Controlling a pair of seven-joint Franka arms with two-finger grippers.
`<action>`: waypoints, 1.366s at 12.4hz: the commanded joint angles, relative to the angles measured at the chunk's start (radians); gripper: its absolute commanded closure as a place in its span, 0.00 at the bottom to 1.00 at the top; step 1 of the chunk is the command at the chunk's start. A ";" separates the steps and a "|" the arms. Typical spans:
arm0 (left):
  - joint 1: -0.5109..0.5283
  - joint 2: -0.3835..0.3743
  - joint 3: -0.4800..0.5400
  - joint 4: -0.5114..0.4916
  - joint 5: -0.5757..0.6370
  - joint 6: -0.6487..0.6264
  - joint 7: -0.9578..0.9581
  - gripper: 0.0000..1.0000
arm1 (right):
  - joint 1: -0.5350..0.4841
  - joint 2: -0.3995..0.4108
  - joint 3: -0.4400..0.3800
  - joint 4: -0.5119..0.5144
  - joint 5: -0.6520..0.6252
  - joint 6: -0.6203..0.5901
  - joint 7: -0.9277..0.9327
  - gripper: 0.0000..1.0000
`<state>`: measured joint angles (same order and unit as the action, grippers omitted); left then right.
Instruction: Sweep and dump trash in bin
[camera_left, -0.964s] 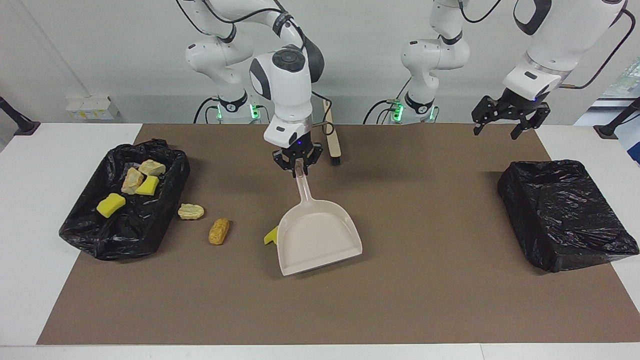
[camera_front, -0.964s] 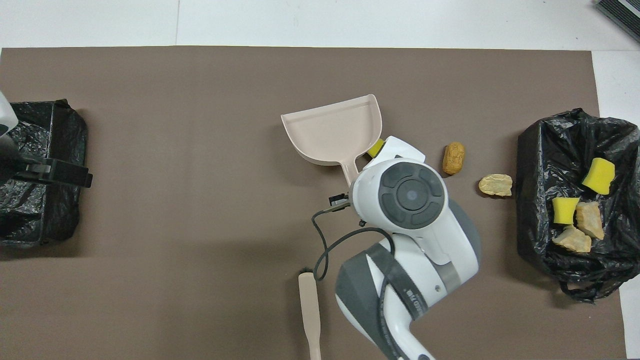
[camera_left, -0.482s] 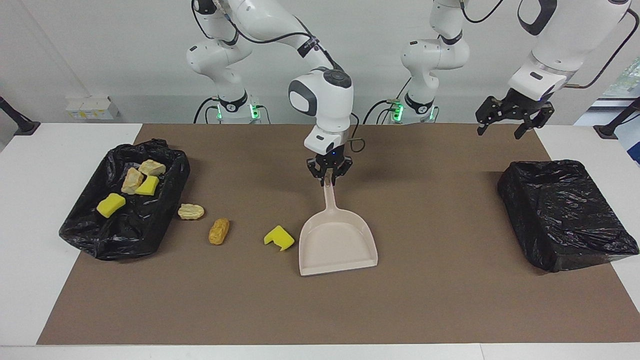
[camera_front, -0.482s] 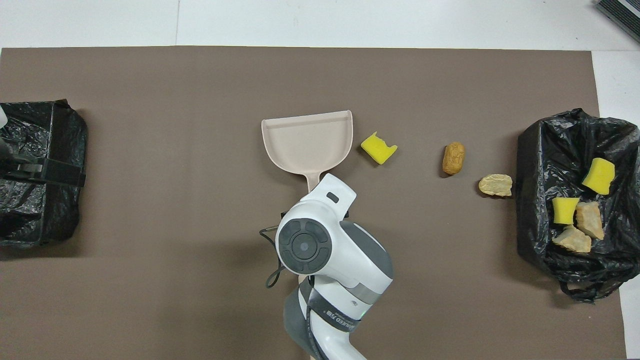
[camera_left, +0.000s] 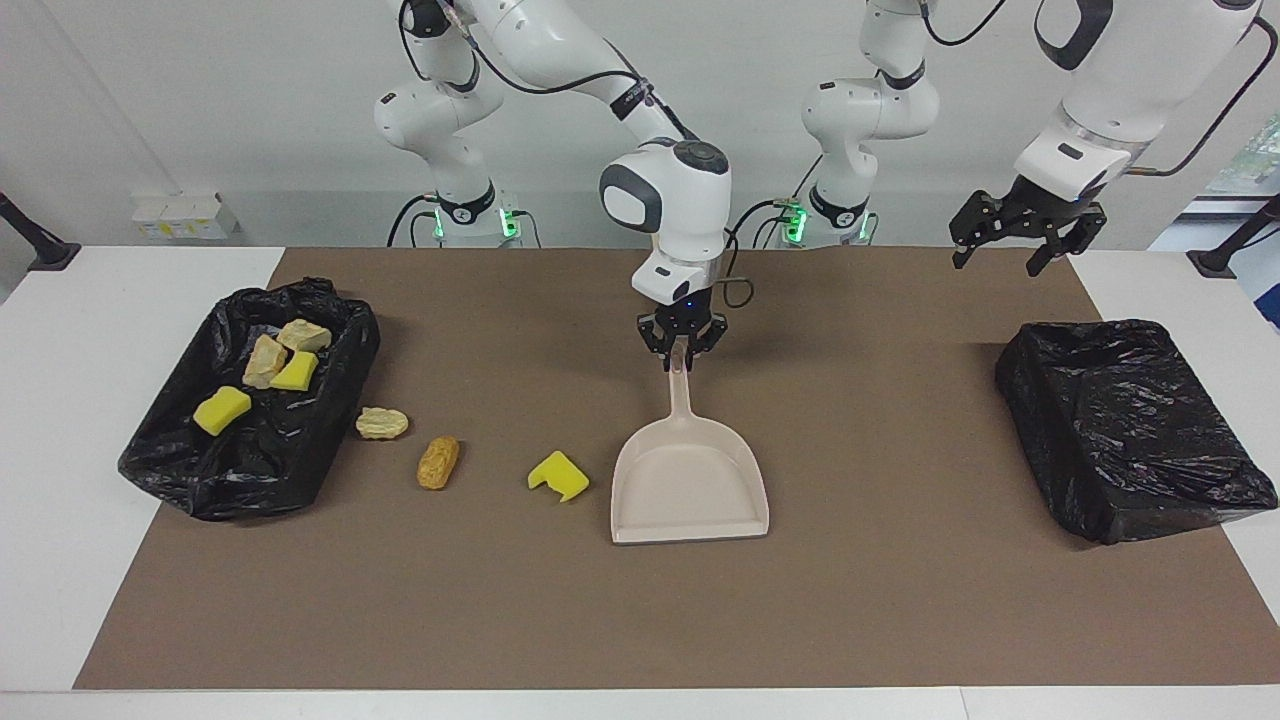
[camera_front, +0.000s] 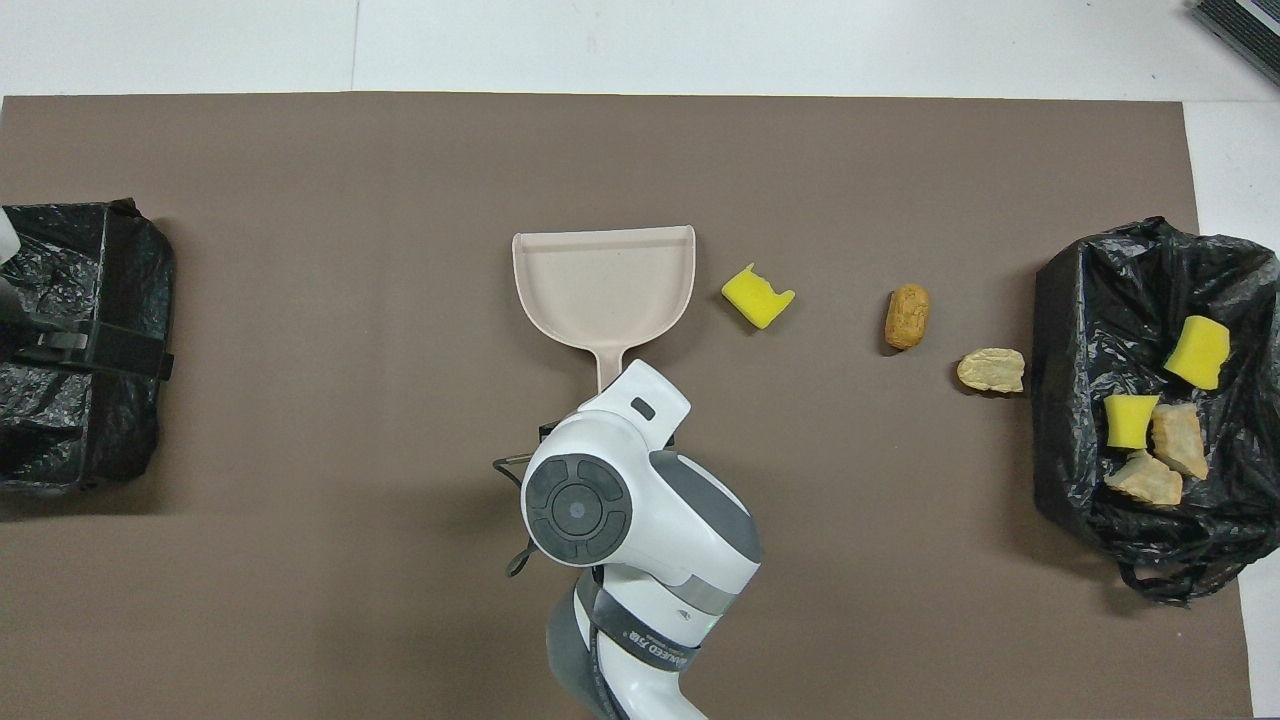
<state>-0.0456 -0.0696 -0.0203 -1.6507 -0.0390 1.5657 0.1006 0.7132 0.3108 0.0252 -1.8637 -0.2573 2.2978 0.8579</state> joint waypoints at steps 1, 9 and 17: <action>-0.002 -0.010 -0.001 0.005 0.013 -0.026 -0.002 0.00 | -0.005 0.014 -0.001 0.014 -0.004 0.003 -0.066 0.00; -0.060 -0.023 -0.020 -0.055 0.007 -0.001 -0.054 0.00 | -0.112 -0.125 -0.001 0.023 0.176 -0.113 -0.256 0.00; -0.364 0.305 -0.021 -0.054 -0.001 0.417 -0.447 0.00 | -0.345 -0.211 -0.005 0.063 0.277 -0.354 -0.678 0.00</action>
<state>-0.3414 0.1477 -0.0575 -1.7293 -0.0408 1.9088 -0.2545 0.4235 0.1175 0.0138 -1.8042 -0.0134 1.9782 0.2860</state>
